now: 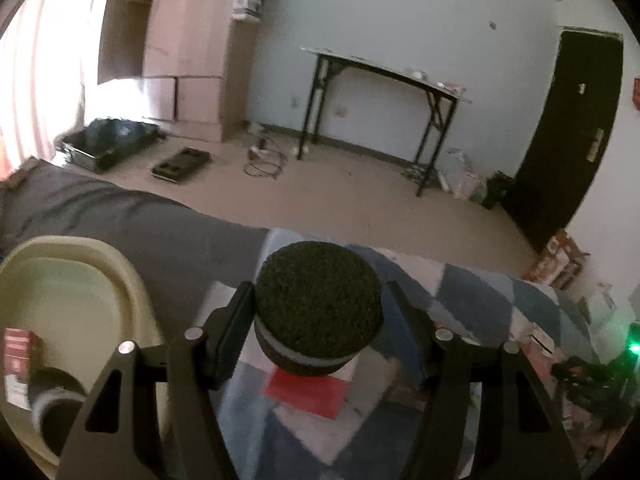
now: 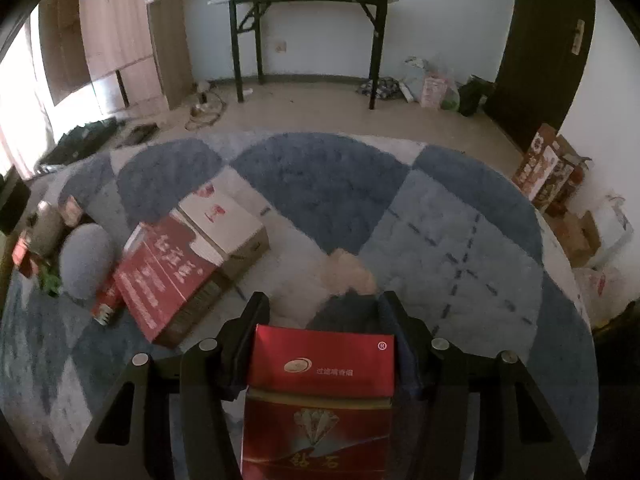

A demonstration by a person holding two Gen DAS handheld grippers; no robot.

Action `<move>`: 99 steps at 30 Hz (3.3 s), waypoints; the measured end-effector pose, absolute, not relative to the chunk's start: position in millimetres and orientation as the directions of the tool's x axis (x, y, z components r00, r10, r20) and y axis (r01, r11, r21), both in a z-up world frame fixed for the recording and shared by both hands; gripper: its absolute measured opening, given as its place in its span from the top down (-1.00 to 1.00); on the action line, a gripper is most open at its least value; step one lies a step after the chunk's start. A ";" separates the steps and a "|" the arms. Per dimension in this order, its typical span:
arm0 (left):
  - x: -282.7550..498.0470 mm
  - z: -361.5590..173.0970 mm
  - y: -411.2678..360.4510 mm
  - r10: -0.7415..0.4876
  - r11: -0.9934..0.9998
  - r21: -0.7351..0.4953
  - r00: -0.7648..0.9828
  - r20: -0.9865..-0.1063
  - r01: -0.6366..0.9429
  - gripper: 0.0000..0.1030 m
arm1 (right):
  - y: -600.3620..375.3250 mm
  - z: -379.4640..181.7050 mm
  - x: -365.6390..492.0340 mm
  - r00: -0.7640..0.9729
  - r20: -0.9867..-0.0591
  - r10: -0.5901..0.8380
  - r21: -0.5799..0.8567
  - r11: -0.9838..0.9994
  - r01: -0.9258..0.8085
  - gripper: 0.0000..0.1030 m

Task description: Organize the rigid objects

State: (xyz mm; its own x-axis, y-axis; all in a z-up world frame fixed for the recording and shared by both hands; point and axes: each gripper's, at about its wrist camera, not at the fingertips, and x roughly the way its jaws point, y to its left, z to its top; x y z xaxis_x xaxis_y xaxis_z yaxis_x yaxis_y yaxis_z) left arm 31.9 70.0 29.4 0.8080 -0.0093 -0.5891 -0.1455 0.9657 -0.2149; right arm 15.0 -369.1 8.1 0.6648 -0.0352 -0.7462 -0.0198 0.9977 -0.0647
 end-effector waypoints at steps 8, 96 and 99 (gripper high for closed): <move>22.2 40.6 82.7 0.138 0.962 -0.114 0.807 -0.574 -0.246 -0.27 | -381.4 29.0 0.1 0.738 -0.674 -0.003 -0.015 1.000 -0.009 -0.10; 52.6 24.2 -2.3 -0.101 0.989 -0.148 0.701 -0.706 -0.006 -1.00 | -320.5 38.8 41.1 0.705 -0.698 0.125 0.174 0.985 -0.001 -0.99; 56.6 21.8 -17.8 -0.138 0.987 -0.160 0.683 -0.717 0.032 -1.00 | -319.1 36.9 46.3 0.703 -0.700 0.125 0.199 0.980 0.024 -0.99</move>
